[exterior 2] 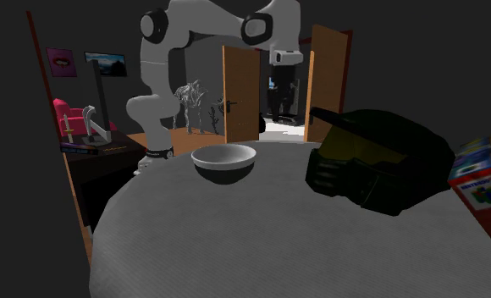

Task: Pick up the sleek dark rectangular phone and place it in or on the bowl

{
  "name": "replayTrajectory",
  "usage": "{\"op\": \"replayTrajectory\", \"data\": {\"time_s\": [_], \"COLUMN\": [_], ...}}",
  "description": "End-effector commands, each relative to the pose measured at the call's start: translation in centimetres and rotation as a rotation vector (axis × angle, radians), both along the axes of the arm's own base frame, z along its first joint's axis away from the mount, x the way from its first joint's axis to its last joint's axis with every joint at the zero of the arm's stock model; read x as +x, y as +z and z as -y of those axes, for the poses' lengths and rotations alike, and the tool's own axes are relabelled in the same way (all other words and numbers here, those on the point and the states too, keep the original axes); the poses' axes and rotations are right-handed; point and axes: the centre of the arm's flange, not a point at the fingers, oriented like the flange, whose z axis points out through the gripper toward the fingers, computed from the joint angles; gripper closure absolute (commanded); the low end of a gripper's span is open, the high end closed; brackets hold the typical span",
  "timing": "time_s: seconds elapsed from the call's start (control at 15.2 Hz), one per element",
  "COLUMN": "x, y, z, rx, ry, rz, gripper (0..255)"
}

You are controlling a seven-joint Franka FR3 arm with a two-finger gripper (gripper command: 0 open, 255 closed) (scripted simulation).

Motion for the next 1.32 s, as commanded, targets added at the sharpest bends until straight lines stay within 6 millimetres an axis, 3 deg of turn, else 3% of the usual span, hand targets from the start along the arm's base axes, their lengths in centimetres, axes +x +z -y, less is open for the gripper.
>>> {"op": "replayTrajectory", "data": {"time_s": [0.0, 0.99, 1.25], "x": [-1.1, -11.6, -11.6], "y": [0.2, 0.6, -1.5], "z": [2.4, 19.8, 19.8], "rx": [0.0, 0.0, 0.0], "ry": [0.001, 0.001, 0.001], "rz": [0.0, 0.0, 0.0], "gripper": [255, 255, 255]}}
